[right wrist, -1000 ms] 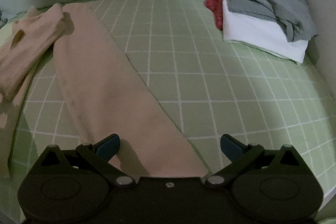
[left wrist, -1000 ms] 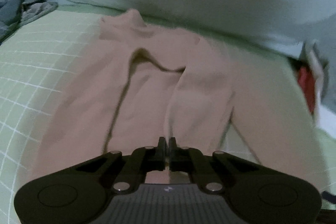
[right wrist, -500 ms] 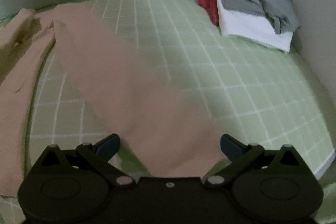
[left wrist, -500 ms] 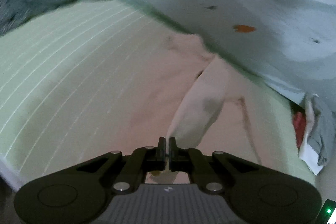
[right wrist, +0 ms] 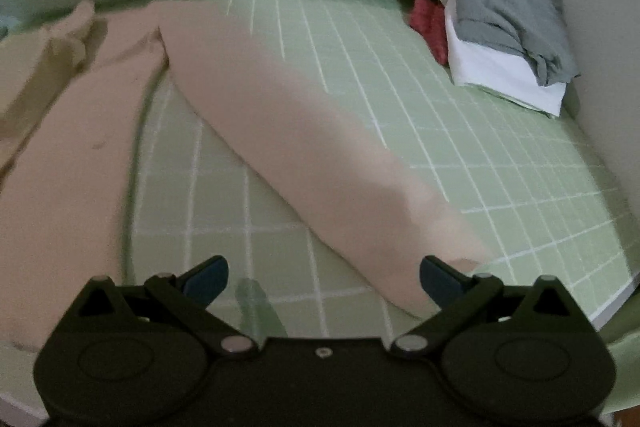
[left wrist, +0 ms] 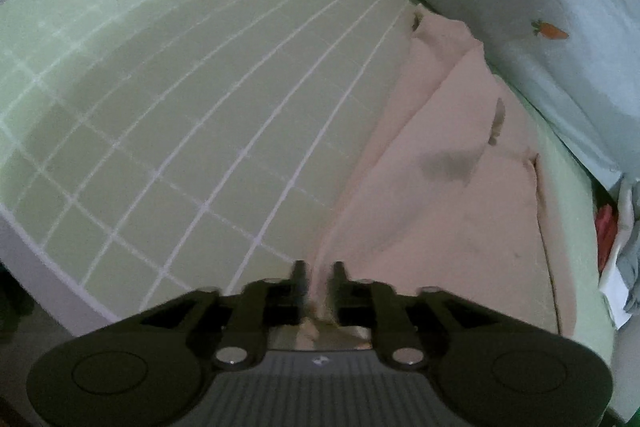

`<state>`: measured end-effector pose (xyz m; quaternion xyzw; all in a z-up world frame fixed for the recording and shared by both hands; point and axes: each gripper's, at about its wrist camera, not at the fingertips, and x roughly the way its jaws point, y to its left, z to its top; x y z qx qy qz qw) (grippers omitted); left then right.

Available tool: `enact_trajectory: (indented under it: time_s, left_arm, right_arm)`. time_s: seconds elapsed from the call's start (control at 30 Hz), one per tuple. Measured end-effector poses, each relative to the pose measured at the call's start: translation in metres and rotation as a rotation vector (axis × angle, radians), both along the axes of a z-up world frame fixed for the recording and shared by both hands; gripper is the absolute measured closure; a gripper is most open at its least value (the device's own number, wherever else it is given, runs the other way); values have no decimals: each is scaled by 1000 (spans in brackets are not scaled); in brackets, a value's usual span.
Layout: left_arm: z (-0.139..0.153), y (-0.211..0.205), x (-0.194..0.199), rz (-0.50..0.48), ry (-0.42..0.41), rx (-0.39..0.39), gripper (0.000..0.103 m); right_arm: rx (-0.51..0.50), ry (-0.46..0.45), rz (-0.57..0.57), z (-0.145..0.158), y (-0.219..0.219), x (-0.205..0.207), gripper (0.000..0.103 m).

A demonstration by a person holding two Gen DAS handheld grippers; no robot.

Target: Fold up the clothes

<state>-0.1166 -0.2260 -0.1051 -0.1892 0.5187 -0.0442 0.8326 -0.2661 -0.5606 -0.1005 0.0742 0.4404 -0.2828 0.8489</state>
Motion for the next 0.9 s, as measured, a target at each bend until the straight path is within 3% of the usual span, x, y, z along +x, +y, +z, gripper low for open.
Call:
enact_trajectory:
  time_s: [0.07, 0.13, 0.2, 0.33, 0.6, 0.9]
  left_arm:
    - [9, -1, 2, -4, -26, 18, 69]
    - [18, -4, 3, 0, -55, 53, 53]
    - [26, -7, 1, 12, -82, 101, 45]
    - [34, -12, -7, 68, -102, 184, 34]
    - [34, -8, -6, 109, -64, 245, 28]
    - [21, 26, 87, 61, -64, 238, 25]
  right_arm:
    - [19, -40, 0, 5, 0, 7, 0]
    - [44, -87, 18, 10, -1, 19, 0]
    - [68, -129, 49, 13, -2, 34, 0]
    - [111, -181, 141, 16, 0, 68, 0]
    - [146, -229, 323, 30, 34, 135, 0]
    - [122, -212, 383, 30, 82, 213, 0]
